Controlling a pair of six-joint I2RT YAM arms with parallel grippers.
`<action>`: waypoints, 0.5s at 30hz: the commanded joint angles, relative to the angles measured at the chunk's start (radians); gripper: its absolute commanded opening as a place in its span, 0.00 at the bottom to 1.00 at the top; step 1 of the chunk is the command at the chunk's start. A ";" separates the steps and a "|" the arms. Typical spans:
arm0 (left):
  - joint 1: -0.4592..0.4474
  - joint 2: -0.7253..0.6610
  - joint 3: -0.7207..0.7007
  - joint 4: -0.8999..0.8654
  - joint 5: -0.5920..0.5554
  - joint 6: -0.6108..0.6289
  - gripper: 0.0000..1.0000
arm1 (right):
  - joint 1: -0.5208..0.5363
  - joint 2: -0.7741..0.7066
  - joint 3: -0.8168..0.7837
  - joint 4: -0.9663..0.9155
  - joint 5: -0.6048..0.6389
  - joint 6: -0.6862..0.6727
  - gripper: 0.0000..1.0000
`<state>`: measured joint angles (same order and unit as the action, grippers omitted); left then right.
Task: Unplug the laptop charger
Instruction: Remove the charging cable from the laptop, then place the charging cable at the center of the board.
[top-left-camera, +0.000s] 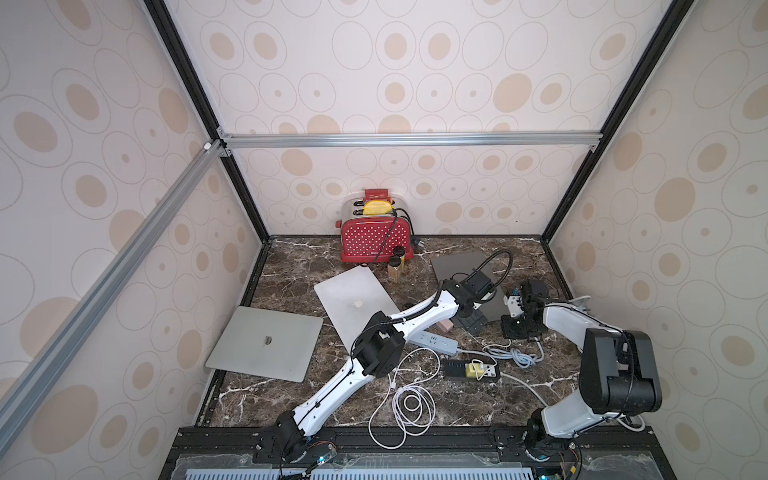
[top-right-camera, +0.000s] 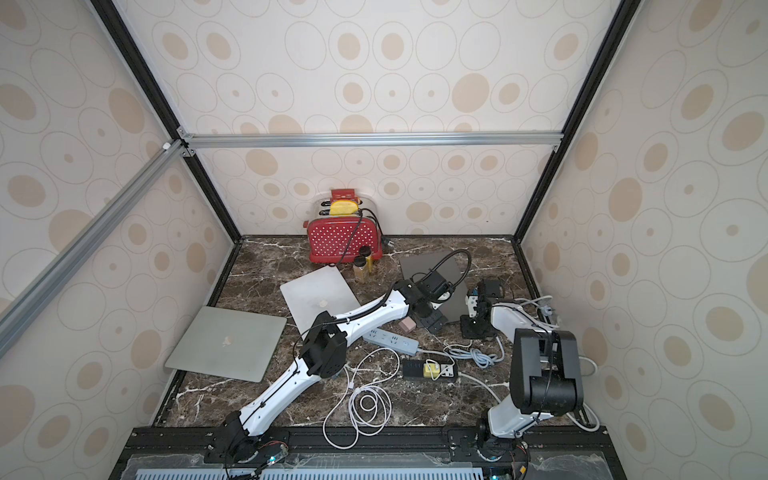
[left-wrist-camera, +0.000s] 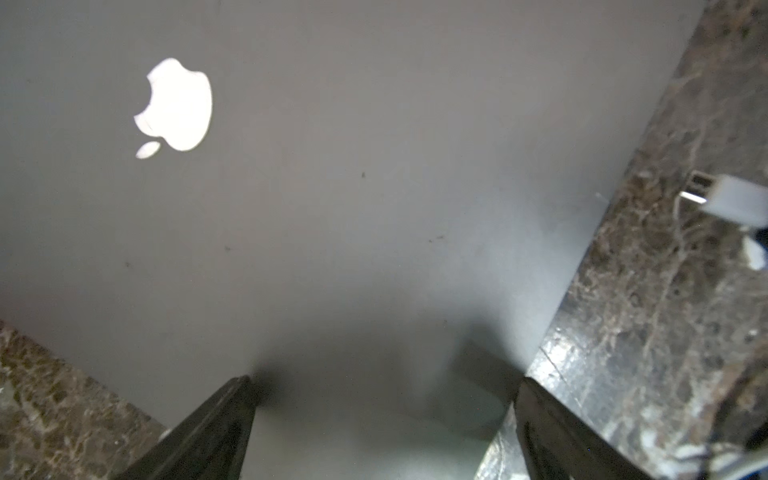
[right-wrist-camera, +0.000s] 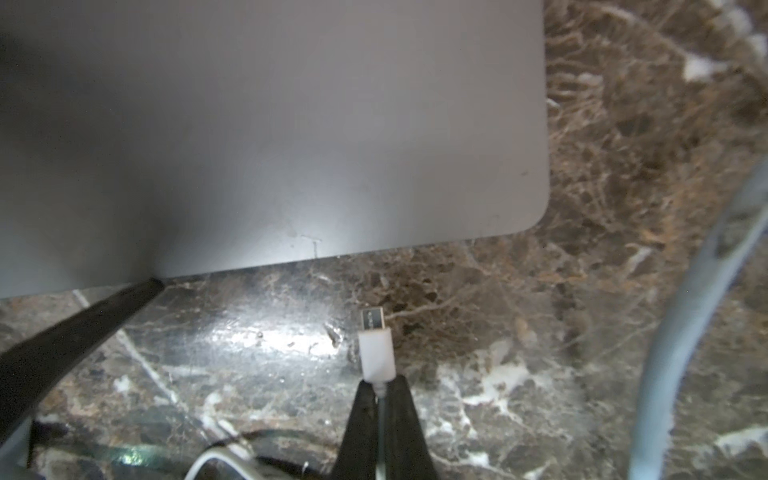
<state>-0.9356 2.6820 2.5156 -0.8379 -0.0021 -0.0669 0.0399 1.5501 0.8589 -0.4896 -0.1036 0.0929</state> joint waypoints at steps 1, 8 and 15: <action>0.053 0.074 -0.020 -0.041 0.039 -0.076 0.98 | 0.007 -0.044 -0.003 -0.036 0.029 -0.010 0.00; 0.068 -0.134 -0.130 -0.014 0.086 -0.071 0.99 | 0.005 -0.086 0.020 -0.051 0.053 0.008 0.40; 0.086 -0.364 -0.285 -0.025 0.091 -0.057 0.99 | 0.007 -0.284 0.028 -0.115 0.018 0.039 0.60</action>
<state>-0.8513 2.4496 2.2612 -0.8387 0.0696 -0.1169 0.0410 1.3548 0.8650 -0.5510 -0.0692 0.1116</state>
